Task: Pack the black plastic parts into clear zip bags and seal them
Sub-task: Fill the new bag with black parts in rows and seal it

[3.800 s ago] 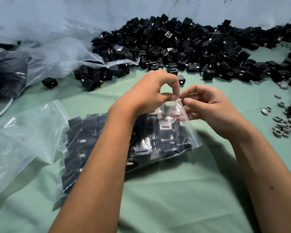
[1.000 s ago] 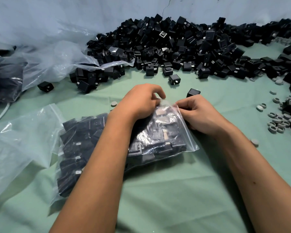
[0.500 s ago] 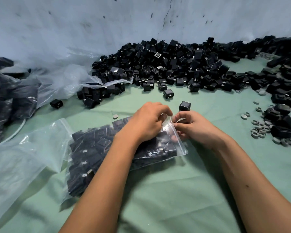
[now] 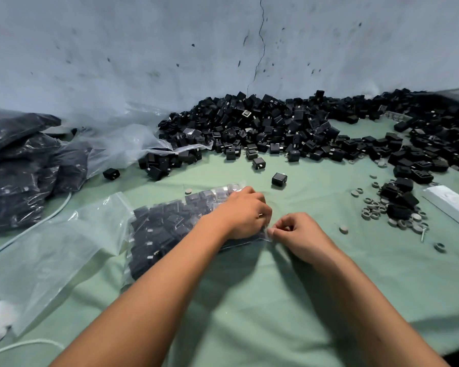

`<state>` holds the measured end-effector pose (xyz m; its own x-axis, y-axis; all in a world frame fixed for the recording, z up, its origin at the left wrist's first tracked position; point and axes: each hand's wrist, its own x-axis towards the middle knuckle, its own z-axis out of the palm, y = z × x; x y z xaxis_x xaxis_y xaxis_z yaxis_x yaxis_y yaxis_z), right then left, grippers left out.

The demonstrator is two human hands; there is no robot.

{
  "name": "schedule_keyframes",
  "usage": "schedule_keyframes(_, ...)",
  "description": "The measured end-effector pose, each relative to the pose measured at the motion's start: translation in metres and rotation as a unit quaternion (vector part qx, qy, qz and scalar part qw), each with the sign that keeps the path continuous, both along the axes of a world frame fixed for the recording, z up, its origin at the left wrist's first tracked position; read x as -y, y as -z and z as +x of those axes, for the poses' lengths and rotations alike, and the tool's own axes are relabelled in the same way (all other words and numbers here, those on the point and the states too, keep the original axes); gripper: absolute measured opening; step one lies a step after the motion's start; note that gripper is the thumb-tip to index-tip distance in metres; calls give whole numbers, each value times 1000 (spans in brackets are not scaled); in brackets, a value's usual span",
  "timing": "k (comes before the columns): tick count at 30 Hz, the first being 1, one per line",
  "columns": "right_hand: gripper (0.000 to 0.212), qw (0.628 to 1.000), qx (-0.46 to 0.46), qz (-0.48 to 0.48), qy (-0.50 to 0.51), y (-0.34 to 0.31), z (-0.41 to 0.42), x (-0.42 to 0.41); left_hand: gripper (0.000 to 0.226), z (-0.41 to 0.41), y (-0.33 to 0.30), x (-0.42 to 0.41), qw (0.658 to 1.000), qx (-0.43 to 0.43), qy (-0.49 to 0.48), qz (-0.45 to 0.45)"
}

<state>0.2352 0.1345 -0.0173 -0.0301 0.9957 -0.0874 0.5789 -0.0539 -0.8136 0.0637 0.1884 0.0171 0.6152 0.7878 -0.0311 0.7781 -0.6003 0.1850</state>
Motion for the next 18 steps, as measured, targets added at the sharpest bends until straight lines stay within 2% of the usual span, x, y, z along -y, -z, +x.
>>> schedule_keyframes(5,24,999,-19,-20,46,1,-3,1,24,1,-6,-7,1000,1,25,3)
schedule_keyframes(9,21,983,-155,-64,73,5,-12,3,29,-1,-9,-22,1000,3,18,-14)
schedule_keyframes(11,16,976,-188,-71,88,4,-16,3,32,-1,-13,-28,999,0,8,-42)
schedule_keyframes(14,13,974,-198,-67,89,2,-18,4,35,3,-17,-36,998,-19,11,-66)
schedule_keyframes(18,19,975,-194,-68,82,2,-16,5,34,-1,-18,-44,997,-23,2,-72)
